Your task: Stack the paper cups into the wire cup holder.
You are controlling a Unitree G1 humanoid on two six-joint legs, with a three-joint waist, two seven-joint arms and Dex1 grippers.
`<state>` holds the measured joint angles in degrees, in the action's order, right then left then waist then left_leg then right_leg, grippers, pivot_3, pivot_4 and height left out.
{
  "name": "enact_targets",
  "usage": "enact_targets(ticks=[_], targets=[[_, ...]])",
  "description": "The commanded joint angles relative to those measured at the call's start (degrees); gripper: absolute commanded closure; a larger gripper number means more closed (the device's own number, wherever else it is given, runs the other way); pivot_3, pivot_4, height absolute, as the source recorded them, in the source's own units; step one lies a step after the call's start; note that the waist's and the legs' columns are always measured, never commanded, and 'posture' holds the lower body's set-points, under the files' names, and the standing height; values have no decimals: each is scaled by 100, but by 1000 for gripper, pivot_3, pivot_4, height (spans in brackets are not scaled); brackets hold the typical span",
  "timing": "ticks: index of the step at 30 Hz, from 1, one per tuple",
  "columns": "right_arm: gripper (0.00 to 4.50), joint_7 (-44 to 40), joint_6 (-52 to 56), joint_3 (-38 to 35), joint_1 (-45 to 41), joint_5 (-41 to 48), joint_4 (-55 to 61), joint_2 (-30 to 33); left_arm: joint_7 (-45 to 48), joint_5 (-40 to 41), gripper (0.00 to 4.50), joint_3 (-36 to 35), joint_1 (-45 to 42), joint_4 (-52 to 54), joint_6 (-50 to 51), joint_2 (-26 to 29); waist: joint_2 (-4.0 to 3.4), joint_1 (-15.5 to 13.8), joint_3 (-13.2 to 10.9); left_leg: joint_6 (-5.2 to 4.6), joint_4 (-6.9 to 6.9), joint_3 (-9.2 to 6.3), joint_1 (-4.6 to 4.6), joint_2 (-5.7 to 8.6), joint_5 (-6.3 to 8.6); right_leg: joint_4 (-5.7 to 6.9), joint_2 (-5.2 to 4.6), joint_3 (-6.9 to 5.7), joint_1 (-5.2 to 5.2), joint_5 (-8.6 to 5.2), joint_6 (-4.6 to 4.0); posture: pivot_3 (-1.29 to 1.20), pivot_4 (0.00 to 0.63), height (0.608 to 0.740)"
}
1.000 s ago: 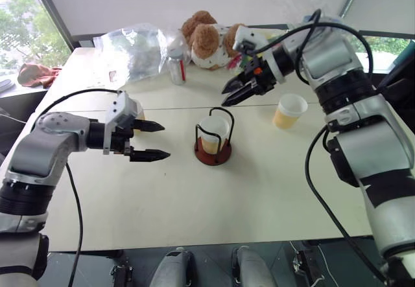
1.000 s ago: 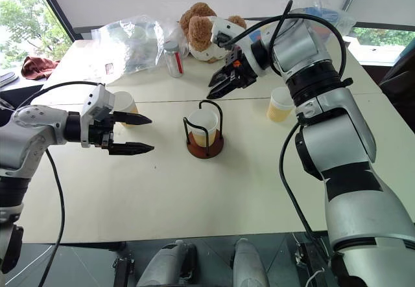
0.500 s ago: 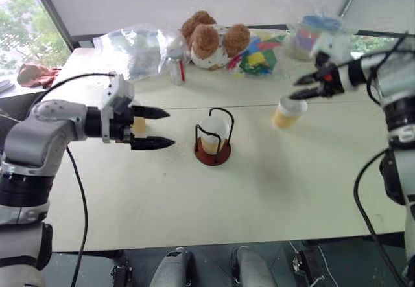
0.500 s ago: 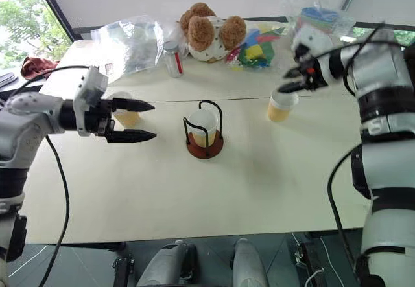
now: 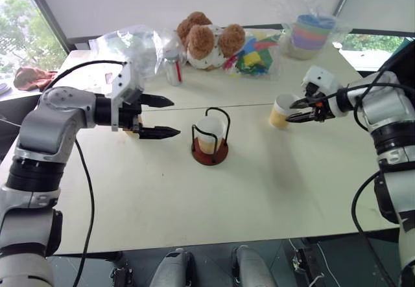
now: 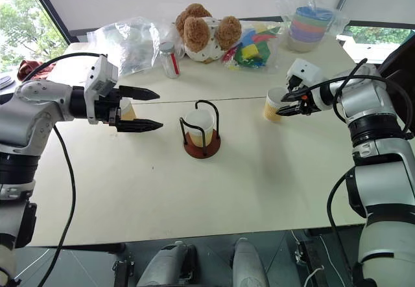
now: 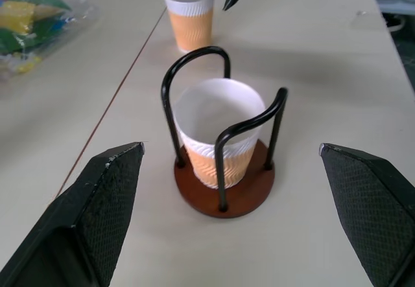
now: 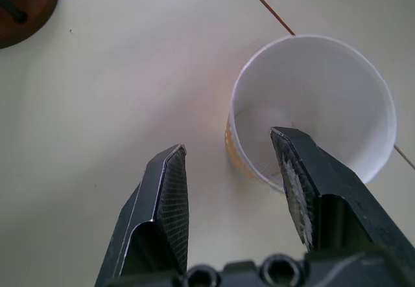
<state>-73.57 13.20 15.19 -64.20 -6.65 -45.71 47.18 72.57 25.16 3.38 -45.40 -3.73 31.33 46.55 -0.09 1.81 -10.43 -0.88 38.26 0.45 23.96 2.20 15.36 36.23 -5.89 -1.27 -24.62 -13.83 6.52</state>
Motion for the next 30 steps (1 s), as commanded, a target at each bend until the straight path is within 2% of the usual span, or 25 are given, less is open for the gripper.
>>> enact_targets(ticks=[1,2,5,8,16,18,24,27,30], targets=[[2285,-8,-168,-67,-214,-96,-102,0,14,-93,0,-86,-102,16,-199,36,0,-17,0,0,0,0,1,0,0,-1,0,0,0,0,0,0,150,740],[2285,-26,-195,-20,-249,-136,-182,-39,28,-99,0,-98,-74,22,-212,45,0,-31,0,0,0,0,1,1,0,-1,0,0,0,0,0,0,150,740],[3076,-101,-317,32,-319,-240,-358,-95,42,-39,0,-164,-13,74,-160,53,0,-62,0,0,0,1,1,1,0,-1,0,0,0,0,0,0,150,740],[4418,-129,-468,60,-398,-343,-544,-138,28,66,0,-247,42,134,-55,52,0,-70,0,0,0,1,1,1,0,-1,0,0,0,0,0,0,150,740],[4418,184,-1073,189,-812,-780,-968,-165,-145,192,0,-478,238,137,41,-31,0,-71,0,1,1,1,0,1,0,-1,0,0,1,0,0,0,150,740],[4418,-221,-1066,133,-1195,-690,-728,-160,-202,452,0,-694,226,157,277,-50,-3,-66,-2,1,1,0,2,1,0,-1,0,0,-1,0,0,0,150,740],[4418,-1667,245,-115,-2184,289,366,-504,-226,577,0,-908,346,261,474,167,-6,-8,-4,2,-7,-7,3,-6,0,5,5,-4,-11,0,0,0,150,740],[4418,-1893,986,76,-2259,967,1173,-627,-226,678,0,-1012,455,341,614,276,-1,-4,0,2,-7,-13,3,-5,0,5,4,-7,-6,0,0,0,150,740],[4418,-1893,1382,184,-2039,1274,1871,-758,-245,697,0,-1008,681,442,659,356,0,-32,0,2,2,-13,3,2,0,5,-2,-6,-1,0,0,0,150,740]])
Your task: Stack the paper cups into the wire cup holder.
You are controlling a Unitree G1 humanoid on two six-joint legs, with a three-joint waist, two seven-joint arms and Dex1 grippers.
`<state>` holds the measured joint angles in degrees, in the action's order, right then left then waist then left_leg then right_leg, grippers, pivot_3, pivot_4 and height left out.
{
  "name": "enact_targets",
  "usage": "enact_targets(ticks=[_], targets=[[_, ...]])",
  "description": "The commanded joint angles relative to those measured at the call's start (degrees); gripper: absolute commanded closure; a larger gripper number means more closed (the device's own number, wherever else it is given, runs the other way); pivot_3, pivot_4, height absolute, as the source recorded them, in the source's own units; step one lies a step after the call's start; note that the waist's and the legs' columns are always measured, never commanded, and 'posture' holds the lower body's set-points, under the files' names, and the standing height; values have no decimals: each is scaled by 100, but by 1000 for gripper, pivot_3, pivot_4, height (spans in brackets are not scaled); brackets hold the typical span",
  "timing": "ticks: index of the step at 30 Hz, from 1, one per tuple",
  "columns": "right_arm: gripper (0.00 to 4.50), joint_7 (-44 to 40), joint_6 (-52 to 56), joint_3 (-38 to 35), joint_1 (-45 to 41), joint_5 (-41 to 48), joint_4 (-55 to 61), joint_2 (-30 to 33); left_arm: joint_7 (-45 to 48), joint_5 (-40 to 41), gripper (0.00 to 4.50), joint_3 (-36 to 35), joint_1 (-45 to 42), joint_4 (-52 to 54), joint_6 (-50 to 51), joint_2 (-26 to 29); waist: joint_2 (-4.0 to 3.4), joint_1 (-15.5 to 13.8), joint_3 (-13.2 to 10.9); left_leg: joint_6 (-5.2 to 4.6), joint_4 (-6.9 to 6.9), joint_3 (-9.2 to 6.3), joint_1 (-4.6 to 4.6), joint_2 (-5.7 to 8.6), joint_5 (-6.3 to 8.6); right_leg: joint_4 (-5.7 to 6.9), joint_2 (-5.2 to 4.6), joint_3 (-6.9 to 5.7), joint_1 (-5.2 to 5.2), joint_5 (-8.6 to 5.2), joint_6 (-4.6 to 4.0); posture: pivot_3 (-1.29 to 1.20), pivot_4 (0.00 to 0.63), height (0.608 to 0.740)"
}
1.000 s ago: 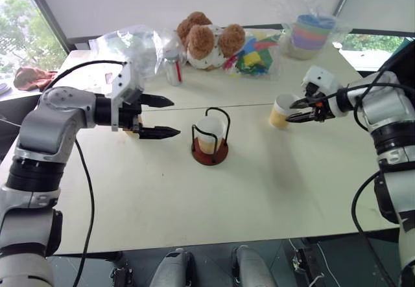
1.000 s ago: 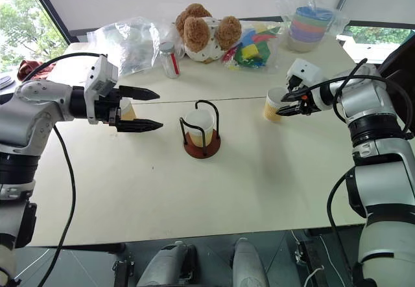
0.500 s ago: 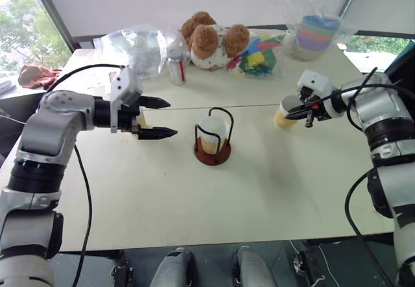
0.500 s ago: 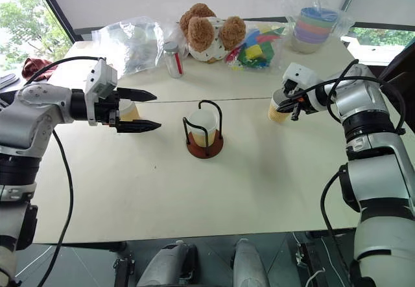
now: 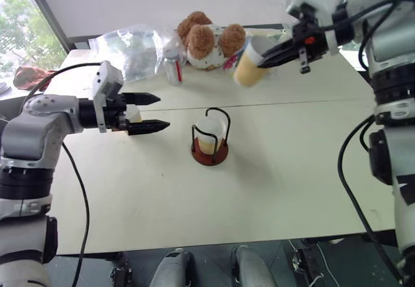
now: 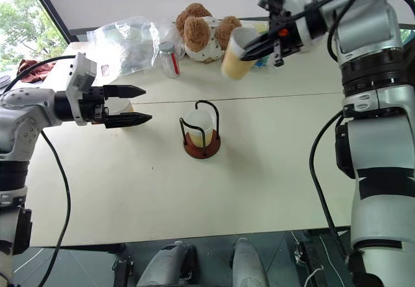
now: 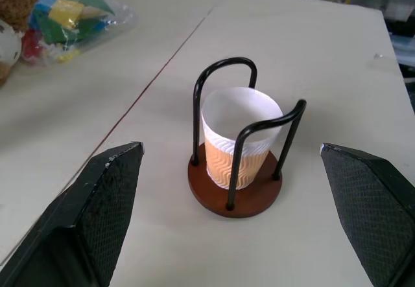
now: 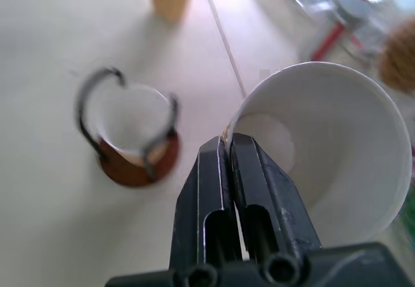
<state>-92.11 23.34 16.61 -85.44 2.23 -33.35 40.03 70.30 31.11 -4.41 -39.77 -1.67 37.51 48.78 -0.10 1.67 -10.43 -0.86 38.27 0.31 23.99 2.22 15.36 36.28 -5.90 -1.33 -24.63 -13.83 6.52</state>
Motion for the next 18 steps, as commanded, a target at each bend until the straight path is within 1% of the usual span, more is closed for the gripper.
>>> enact_targets(ticks=[1,5,9,18], targets=[[4418,-39,511,74,176,489,863,-80,-45,92,0,-219,191,279,35,134,1,-50,0,0,2,0,0,0,0,-1,0,0,1,0,0,0,150,740],[4418,-39,923,174,459,753,1477,-159,-184,164,0,-246,336,469,129,67,2,-115,1,0,5,-6,4,2,0,0,-1,0,2,0,0,0,150,740],[4418,-39,988,328,649,844,1712,-112,-280,242,0,-267,384,586,213,53,3,-97,1,0,5,-8,6,4,0,-1,-1,-2,1,0,0,0,150,740],[4418,-25,692,537,849,632,1487,-164,-423,358,0,-245,358,694,295,-9,3,-81,1,1,5,-8,5,2,0,1,1,-3,-1,0,0,0,150,740]])
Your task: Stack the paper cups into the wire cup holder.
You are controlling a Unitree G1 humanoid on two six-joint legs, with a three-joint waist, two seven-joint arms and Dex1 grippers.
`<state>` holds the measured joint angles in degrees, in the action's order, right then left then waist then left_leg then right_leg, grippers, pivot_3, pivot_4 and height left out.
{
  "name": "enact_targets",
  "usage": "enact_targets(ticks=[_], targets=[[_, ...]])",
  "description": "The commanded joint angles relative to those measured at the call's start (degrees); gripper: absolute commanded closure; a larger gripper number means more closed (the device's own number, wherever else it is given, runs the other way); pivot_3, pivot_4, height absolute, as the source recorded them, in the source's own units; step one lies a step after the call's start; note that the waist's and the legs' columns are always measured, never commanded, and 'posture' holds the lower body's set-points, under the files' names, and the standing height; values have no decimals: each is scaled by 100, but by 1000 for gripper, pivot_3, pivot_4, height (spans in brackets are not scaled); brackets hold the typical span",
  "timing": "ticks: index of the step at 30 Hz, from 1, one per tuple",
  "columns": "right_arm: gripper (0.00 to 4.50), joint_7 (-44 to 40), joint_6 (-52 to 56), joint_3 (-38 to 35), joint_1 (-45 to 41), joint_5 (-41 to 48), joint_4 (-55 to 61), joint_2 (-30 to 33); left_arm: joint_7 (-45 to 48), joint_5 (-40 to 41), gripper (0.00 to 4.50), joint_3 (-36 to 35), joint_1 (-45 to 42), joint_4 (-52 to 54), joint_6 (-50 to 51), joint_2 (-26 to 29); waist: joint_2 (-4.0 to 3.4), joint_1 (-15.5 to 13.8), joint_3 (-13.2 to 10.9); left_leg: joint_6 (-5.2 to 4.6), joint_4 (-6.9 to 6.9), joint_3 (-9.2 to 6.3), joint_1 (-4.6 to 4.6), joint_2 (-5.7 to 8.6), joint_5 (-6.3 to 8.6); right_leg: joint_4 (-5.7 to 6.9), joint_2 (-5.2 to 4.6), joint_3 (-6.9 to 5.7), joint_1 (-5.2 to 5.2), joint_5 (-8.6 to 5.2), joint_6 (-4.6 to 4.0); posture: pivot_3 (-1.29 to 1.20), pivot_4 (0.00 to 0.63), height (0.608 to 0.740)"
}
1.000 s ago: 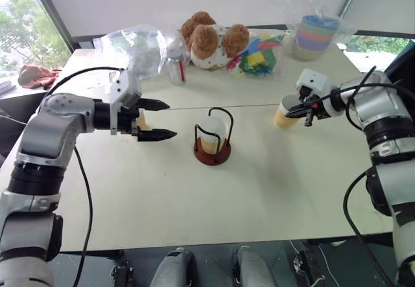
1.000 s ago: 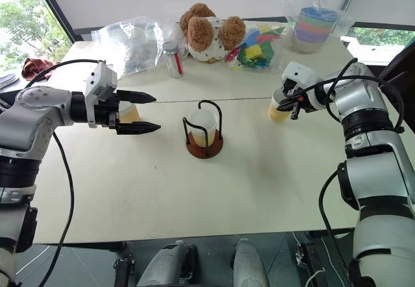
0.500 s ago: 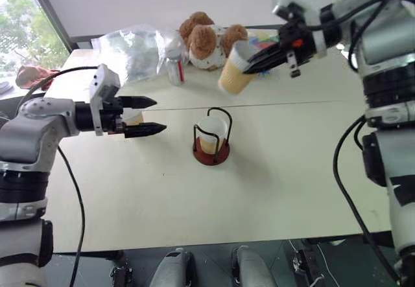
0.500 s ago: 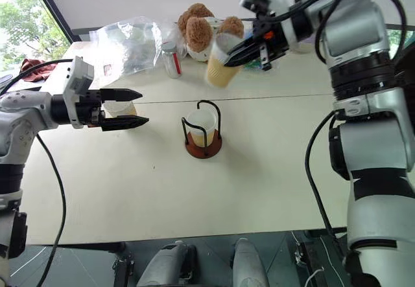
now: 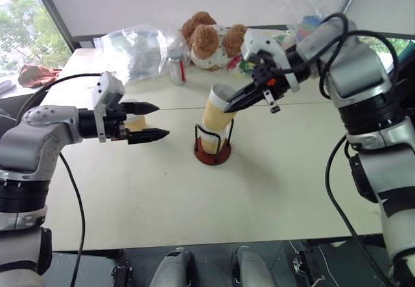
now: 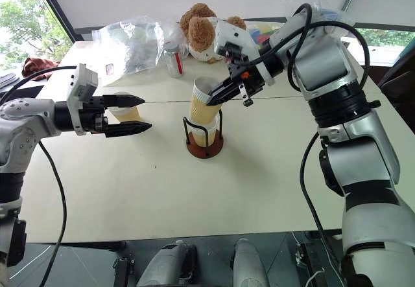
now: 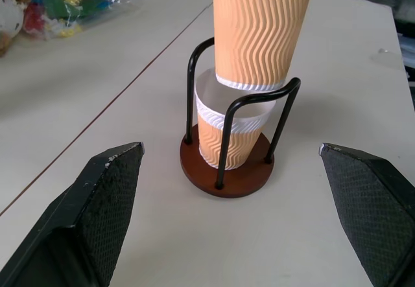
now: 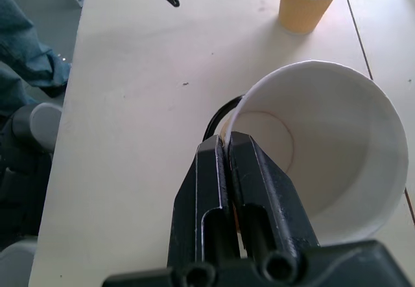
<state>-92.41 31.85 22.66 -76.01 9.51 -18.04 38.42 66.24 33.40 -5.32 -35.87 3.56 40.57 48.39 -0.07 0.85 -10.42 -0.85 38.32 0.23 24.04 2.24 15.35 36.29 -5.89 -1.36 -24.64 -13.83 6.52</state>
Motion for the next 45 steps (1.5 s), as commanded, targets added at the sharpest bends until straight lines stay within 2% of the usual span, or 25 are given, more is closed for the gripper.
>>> enact_targets(ticks=[1,8,9,10,11,17,19,21,24,26,29,33,36,40,45], targets=[[4418,12,-200,-62,-96,-132,-103,-27,-23,129,0,-147,-38,167,-10,24,0,1,0,0,0,0,0,0,0,0,0,0,0,0,0,0,150,740],[4418,41,-213,-54,-82,-257,-192,-174,-53,105,0,-96,-29,148,-50,30,0,-4,0,0,0,0,0,0,0,0,0,0,0,0,0,0,150,740],[3869,64,-185,-56,-79,-265,-169,-199,-54,51,0,-59,-11,133,-95,45,0,-6,0,0,0,0,0,0,0,0,0,0,0,0,0,0,150,740],[3606,81,-166,-58,-78,-272,-154,-216,-54,13,0,-34,1,123,-127,55,0,-4,0,0,0,0,0,0,0,0,0,0,0,0,0,0,150,740],[3120,109,-139,-61,-83,-280,-137,-238,-56,-11,0,-18,3,105,-150,55,0,-2,0,0,0,0,0,0,0,0,0,0,0,0,0,0,150,740],[36,174,-96,-116,-136,-314,-56,-205,-103,-161,0,-65,-63,-44,-334,50,0,-4,0,1,0,0,0,0,0,-1,0,-1,0,0,0,0,150,740],[36,275,-81,-233,-224,-299,-112,-200,-199,-303,0,-111,-147,-194,-537,46,0,-2,0,1,0,0,0,0,0,-1,0,-1,0,0,0,0,150,740],[36,623,231,-647,-471,-79,-320,-305,-325,-601,0,-130,-310,-485,-843,158,0,-2,0,1,0,0,0,0,-1,0,0,-1,0,0,0,0,150,740],[36,1095,1633,-2003,-598,1192,15,-471,-215,-1553,0,189,-460,-1162,-1681,830,3,5,-2,7,-4,-1,3,-1,-4,2,1,-3,-6,1,-2,0,150,740],[36,1446,2635,-2819,-157,2125,909,-564,-61,-2157,0,562,-648,-1770,-2392,1113,5,-11,1,8,-16,-4,2,-3,-4,0,1,-9,-8,1,-2,0,150,740],[36,2222,3472,-3497,827,2946,2344,-774,232,-2404,0,794,-1164,-2515,-2855,1068,27,-69,24,6,-28,-26,1,-2,-1,-5,-2,-34,2,1,-2,0,150,740],[36,3187,3812,-3642,2018,3315,3751,-877,509,-2929,0,1152,-1678,-3353,-3502,1032,30,-120,23,-14,5,-18,19,8,9,-12,-9,-31,8,1,-2,0,150,740],[36,3679,3797,-3630,2386,3473,4211,-890,625,-3125,0,1243,-1886,-3814,-3832,975,30,-116,23,-40,32,-17,23,6,23,3,-5,-30,5,1,-1,0,150,740],[36,4219,3580,-3432,3005,3216,4871,-402,681,-3352,0,1376,-2192,-4462,-4257,694,32,-132,24,-54,55,-21,24,-2,31,10,1,-35,13,1,0,0,150,740],[36,4416,3347,-3024,3337,3066,5144,230,765,-3621,0,1495,-2480,-5025,-4711,472,35,-136,23,-67,79,-19,29,-1,39,11,0,-34,15,1,0,0,150,740]])
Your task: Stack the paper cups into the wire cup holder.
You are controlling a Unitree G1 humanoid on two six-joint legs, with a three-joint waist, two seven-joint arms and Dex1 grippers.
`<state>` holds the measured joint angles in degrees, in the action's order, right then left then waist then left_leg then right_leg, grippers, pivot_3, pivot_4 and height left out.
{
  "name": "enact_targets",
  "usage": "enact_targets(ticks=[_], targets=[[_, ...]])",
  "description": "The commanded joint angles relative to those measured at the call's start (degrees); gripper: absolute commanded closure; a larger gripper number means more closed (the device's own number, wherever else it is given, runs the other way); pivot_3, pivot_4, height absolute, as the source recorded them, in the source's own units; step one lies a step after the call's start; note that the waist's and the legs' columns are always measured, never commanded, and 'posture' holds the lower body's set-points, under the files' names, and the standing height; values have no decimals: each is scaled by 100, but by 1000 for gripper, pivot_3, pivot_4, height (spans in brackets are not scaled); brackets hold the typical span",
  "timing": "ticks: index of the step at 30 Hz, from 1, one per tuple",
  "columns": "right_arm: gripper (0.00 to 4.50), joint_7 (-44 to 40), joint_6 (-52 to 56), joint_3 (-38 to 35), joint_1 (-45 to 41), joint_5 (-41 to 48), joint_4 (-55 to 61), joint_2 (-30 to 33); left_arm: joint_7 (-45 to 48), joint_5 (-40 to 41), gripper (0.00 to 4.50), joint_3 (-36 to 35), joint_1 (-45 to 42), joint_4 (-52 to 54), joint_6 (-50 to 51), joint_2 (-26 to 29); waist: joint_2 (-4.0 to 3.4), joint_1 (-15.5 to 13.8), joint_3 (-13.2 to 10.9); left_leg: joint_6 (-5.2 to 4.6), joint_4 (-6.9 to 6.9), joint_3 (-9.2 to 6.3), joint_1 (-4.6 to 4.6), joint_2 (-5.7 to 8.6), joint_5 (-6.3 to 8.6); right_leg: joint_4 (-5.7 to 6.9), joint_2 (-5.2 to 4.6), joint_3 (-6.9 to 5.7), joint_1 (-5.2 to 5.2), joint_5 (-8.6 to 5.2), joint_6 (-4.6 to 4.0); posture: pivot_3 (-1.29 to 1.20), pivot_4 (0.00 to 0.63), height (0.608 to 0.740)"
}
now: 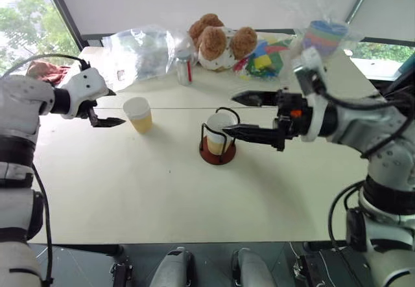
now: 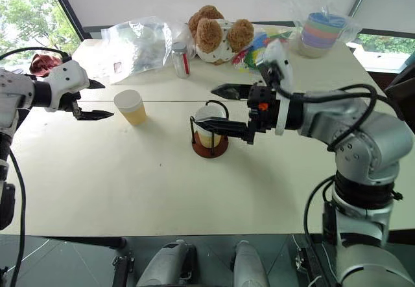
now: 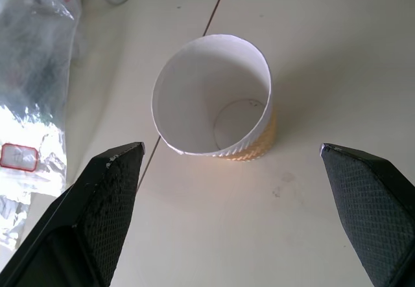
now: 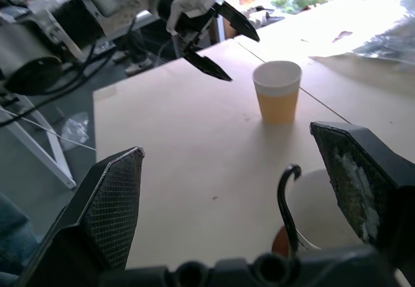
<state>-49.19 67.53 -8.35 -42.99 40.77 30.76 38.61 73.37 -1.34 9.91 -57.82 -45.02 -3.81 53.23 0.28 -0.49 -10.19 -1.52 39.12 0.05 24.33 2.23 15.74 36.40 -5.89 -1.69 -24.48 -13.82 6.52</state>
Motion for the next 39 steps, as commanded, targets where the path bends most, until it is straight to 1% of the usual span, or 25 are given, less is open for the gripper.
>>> enact_targets(ticks=[1,7,11,14,16,17,18,20,21,22,26,29,33,35,37,39], targets=[[36,127,-259,119,85,-55,291,283,74,-191,0,2,-333,-266,-355,-56,1,-2,0,0,-1,-1,0,0,0,0,0,-1,0,0,0,0,150,740],[36,373,-401,162,289,-7,264,446,-67,-586,0,182,-775,-1036,-868,-479,2,-13,0,-3,0,-1,1,-1,2,0,1,-2,0,0,1,0,150,740],[36,456,-457,119,396,48,240,528,-148,-845,0,315,-949,-1439,-1141,-651,3,-8,-1,-5,0,-1,2,0,3,1,1,-2,0,0,1,0,150,740],[0,492,-563,80,540,-25,161,688,-223,-1076,813,425,-1051,-1698,-1331,-800,2,-8,-1,-8,0,-2,3,-1,5,1,1,-3,-1,0,1,0,150,740],[0,512,-613,39,594,-28,134,779,-263,-1206,1775,491,-1117,-1842,-1457,-862,3,-14,-1,-8,0,-1,3,-1,5,1,1,-3,0,0,1,0,150,740],[0,526,-627,20,608,-14,130,814,-283,-1240,2505,508,-1151,-1903,-1499,-883,4,-12,-2,-8,1,-1,4,-1,5,1,1,-2,0,0,1,0,150,740],[0,534,-634,-1,620,3,127,857,-311,-1286,2840,530,-1188,-1962,-1547,-899,5,-10,-2,-8,1,-1,4,0,5,0,0,-2,0,0,1,0,150,740],[0,540,-648,-30,651,36,130,930,-364,-1408,3905,583,-1241,-2042,-1659,-907,5,-11,-2,-8,2,-1,4,-1,5,1,1,-3,0,0,1,0,150,740],[0,530,-649,-46,680,51,142,980,-390,-1466,4346,604,-1269,-2077,-1697,-912,5,-13,-2,-8,1,-1,4,-1,5,0,1,-3,0,0,1,0,150,740],[0,514,-645,-60,715,74,163,1036,-408,-1497,4436,611,-1302,-2105,-1714,-926,5,-16,-2,-9,1,-2,4,-1,5,0,1,-3,0,0,1,0,150,740],[0,457,-645,-106,850,157,257,1241,-442,-1537,4436,605,-1489,-2168,-1775,-998,5,-21,-2,-9,2,-2,5,-1,5,0,0,-3,0,0,2,0,150,740],[0,427,-639,-270,989,227,291,1428,-142,-1388,4436,497,-1917,-2133,-1764,-1117,12,-29,-6,-9,3,-3,8,-1,5,-1,0,-5,0,0,2,0,150,740],[0,523,-670,-636,1225,105,196,1747,1434,-434,4436,-54,-3100,-1975,-978,-1700,36,-80,-20,-9,12,-15,25,1,5,-11,0,-16,1,1,4,0,150,740],[0,555,-706,-748,1343,61,184,1859,1848,114,4436,139,-3428,-1817,-629,-1909,36,-70,-19,-14,13,-13,28,3,8,-19,-1,-14,2,3,7,0,150,740],[0,645,-695,-1039,1570,27,242,1948,1913,1164,4436,862,-3512,-1267,-193,-2044,27,-22,-14,-30,11,-7,27,3,18,-25,-4,-11,4,2,10,0,150,740],[0,749,-658,-1308,1780,67,331,1958,1913,1842,4436,1460,-3483,-905,-55,-2054,13,-2,-7,-39,7,-7,18,3,23,-21,-6,-4,6,1,13,0,150,740]])
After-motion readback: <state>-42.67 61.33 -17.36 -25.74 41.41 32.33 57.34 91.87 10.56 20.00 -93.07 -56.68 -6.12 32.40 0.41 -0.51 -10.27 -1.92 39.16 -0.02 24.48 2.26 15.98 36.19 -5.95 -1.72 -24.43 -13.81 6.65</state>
